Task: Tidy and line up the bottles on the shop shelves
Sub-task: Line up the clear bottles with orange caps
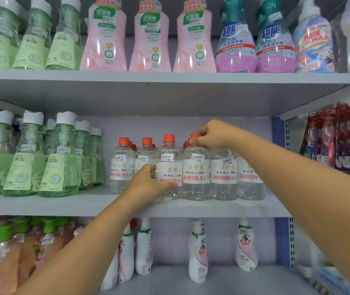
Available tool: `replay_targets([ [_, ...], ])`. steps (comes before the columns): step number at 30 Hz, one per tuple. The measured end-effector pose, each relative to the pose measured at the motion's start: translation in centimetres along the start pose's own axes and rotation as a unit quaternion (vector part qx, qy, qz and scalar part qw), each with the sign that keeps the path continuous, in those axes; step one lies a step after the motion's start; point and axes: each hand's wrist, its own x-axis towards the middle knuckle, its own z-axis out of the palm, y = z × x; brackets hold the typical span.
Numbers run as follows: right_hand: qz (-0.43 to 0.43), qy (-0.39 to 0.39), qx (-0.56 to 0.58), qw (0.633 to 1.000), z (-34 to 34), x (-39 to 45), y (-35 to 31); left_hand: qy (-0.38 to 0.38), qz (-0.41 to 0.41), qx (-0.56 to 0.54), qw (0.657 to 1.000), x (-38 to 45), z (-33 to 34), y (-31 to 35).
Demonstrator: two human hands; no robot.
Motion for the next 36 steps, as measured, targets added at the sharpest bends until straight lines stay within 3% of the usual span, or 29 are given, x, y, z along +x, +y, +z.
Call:
replay_targets([
  [6,-0.016,-0.019,-0.018,1.0,-0.5,0.3,0.2,0.018,0.005,0.021,1.0,-0.3,0.2,0.3],
  [12,-0.024,-0.03,-0.002,0.999,-0.5,0.2,0.6,-0.053,0.005,-0.003,0.999,-0.6,-0.4,0.0],
  [25,-0.015,0.005,-0.023,1.0,0.0,-0.5,0.5,-0.054,-0.009,-0.013,0.998,-1.2,-0.8,0.8],
  [28,-0.051,0.135,0.054,0.988,-1.8,-2.7,2.2,-0.055,-0.004,-0.008,0.998,-1.2,-0.8,0.8],
  [30,-0.044,0.273,0.144,0.95,-2.7,-5.3,5.1,-0.053,-0.001,0.003,0.999,-1.1,-0.7,0.7],
  [32,0.01,0.339,0.216,0.916,-2.1,-8.1,8.7,-0.049,-0.004,0.009,0.999,-1.0,-0.6,0.5],
  [34,0.078,0.274,0.253,0.924,-0.2,-10.4,11.5,-0.043,-0.004,0.014,0.999,-0.9,-0.5,0.5],
  [36,0.129,0.142,0.27,0.944,2.1,-11.7,12.9,-0.038,-0.003,0.021,0.999,-1.0,-0.5,0.6],
])
